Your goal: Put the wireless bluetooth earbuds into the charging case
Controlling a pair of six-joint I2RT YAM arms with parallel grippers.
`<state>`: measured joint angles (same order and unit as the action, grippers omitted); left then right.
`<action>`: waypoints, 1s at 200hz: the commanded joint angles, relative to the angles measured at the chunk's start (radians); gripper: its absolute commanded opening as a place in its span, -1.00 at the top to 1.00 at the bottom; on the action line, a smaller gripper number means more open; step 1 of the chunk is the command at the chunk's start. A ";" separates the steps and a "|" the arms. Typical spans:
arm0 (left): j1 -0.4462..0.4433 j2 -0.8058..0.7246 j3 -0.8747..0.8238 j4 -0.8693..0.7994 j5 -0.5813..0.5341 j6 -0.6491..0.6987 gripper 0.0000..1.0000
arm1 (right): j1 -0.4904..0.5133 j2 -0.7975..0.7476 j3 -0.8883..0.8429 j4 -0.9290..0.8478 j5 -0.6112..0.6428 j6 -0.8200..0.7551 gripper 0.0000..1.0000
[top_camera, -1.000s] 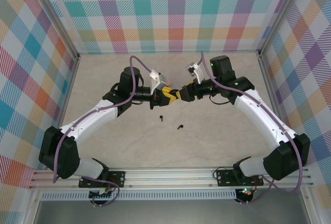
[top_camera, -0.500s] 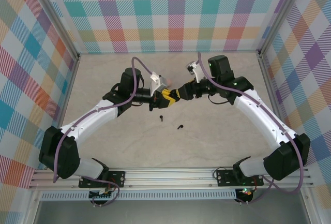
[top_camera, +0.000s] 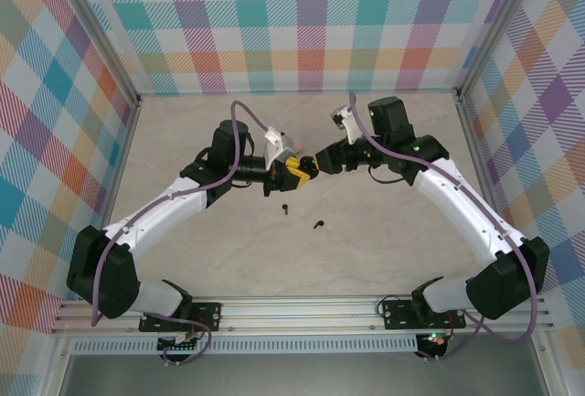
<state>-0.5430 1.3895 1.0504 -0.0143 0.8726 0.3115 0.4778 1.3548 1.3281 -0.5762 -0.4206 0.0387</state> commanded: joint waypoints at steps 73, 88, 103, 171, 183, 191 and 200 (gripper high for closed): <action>-0.002 -0.075 -0.103 0.118 -0.145 -0.130 0.60 | -0.027 -0.009 -0.106 -0.061 0.228 0.145 -0.28; -0.002 -0.106 -0.124 0.102 -0.156 -0.140 0.60 | -0.028 0.007 -0.152 -0.059 0.183 0.157 -0.23; -0.002 -0.140 -0.155 0.103 -0.167 -0.161 0.60 | -0.027 0.024 -0.189 -0.068 0.143 0.173 -0.20; -0.024 -0.263 -0.309 0.169 -0.241 -0.269 0.59 | 0.055 0.105 -0.371 0.021 0.007 0.288 0.03; -0.027 -0.285 -0.328 0.168 -0.254 -0.276 0.59 | 0.072 0.122 -0.394 0.049 -0.005 0.309 0.08; -0.028 -0.298 -0.339 0.164 -0.256 -0.280 0.59 | 0.085 0.136 -0.405 0.066 -0.004 0.322 0.11; -0.029 -0.308 -0.347 0.157 -0.258 -0.281 0.59 | 0.099 0.154 -0.411 0.080 0.001 0.333 0.17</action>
<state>-0.5522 1.1328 0.7246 0.1085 0.6369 0.0647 0.5453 1.4708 0.9413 -0.5617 -0.3805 0.3126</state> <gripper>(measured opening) 0.216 0.441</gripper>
